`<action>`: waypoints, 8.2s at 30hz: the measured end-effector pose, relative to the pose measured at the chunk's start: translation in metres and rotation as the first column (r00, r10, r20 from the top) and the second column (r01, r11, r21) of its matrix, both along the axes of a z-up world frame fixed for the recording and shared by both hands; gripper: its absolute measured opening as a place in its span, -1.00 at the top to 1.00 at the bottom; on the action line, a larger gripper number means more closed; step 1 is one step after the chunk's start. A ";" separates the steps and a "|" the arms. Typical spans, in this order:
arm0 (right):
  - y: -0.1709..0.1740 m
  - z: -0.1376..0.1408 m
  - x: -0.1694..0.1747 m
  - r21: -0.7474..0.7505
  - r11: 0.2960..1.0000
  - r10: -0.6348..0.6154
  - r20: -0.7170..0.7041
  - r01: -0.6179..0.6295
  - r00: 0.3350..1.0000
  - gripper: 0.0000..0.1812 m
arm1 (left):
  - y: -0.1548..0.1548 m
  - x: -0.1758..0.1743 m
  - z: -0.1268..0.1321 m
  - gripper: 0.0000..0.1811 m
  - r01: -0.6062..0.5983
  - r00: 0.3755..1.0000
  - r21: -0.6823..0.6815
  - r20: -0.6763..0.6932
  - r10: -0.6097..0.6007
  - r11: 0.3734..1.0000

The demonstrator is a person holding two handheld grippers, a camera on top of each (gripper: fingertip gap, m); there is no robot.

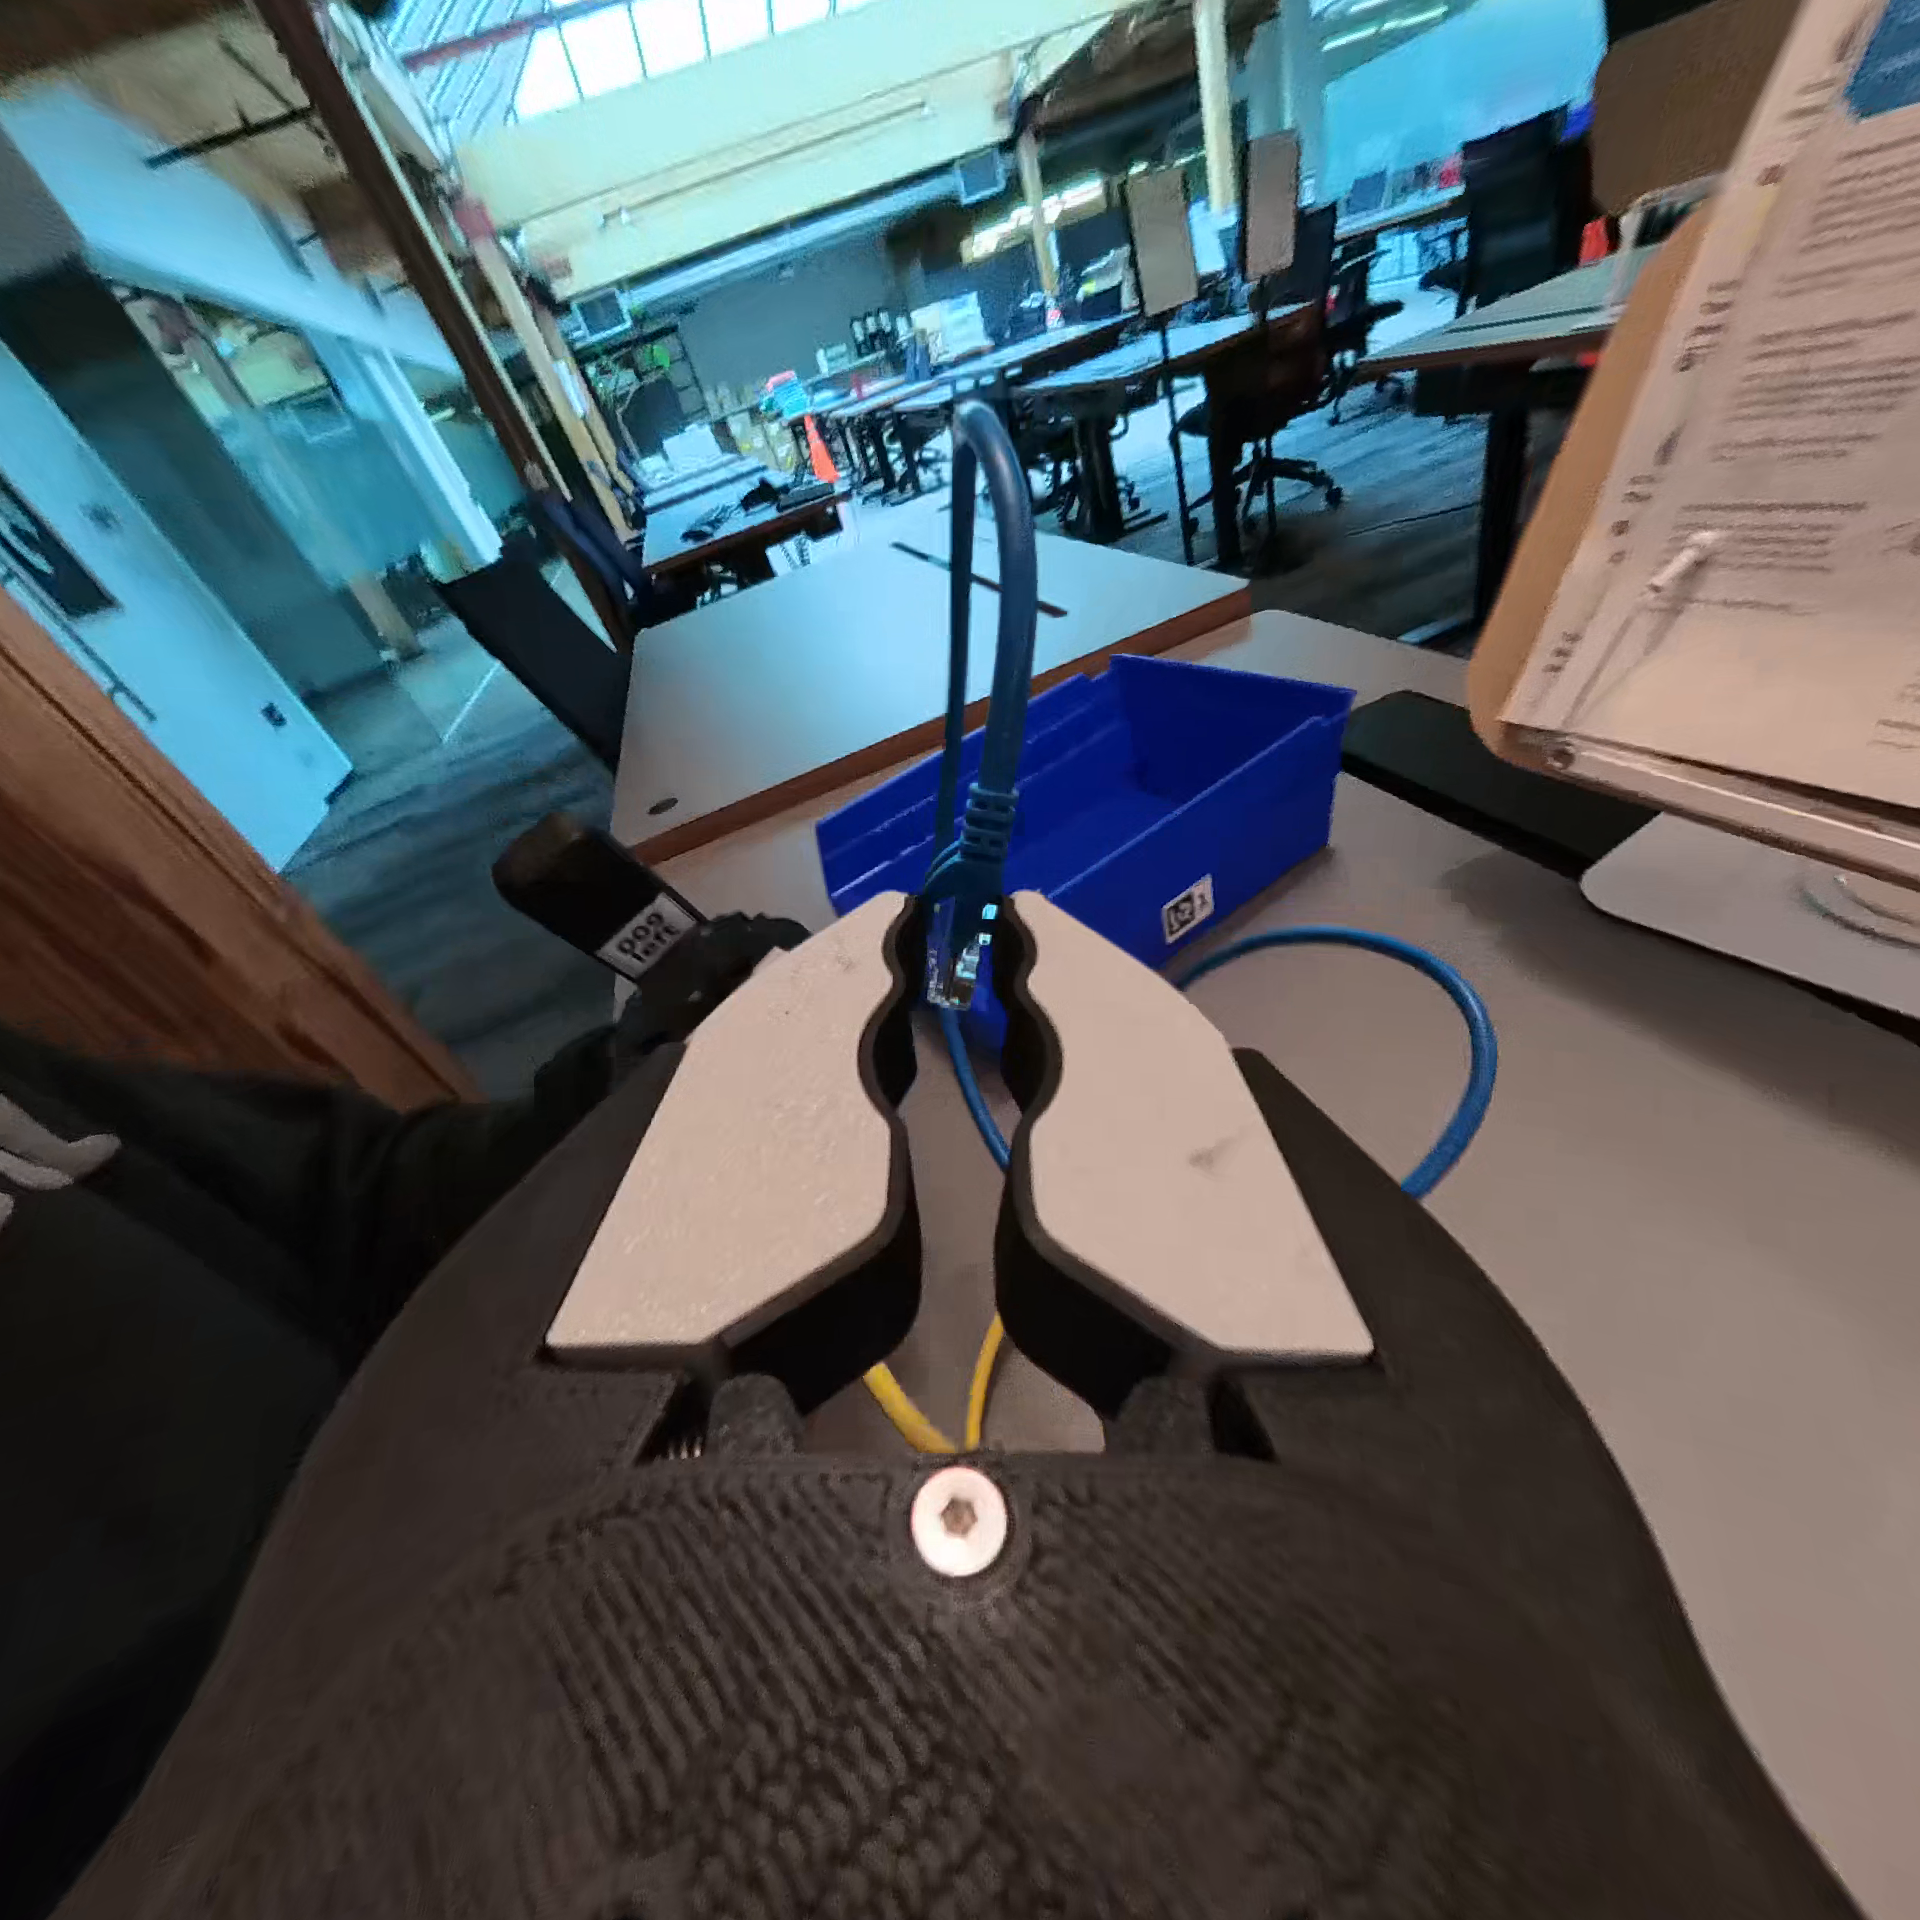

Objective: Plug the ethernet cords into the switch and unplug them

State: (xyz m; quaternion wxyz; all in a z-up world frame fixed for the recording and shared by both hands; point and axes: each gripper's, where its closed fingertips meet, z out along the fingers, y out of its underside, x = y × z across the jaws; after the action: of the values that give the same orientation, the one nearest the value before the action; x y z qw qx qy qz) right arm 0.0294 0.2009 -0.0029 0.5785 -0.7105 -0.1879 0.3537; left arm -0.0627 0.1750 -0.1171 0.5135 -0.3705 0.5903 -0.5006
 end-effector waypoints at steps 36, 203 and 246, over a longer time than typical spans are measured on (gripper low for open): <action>-0.058 0.202 0.356 0.247 0.504 -0.863 0.107 0.828 0.493 0.89 | 0.081 -0.011 -0.025 0.29 -0.360 0.933 -0.234 -0.066 0.355 0.903; -0.033 -0.037 0.322 0.034 0.741 -0.531 0.640 0.670 0.555 0.93 | -0.003 -0.057 0.105 0.29 0.135 0.951 -0.310 0.308 -0.035 0.941; -0.067 -0.055 -0.062 -0.164 0.981 -0.180 -0.545 0.107 0.819 0.37 | -0.013 -0.005 0.041 0.28 -0.057 0.997 -0.012 0.059 0.057 0.998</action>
State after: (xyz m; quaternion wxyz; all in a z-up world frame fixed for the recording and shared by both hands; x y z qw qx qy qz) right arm -0.0323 0.1335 -0.0575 0.5872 -0.6235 0.0658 0.5119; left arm -0.0682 0.1618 -0.0760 0.5430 -0.3748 0.5613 -0.4997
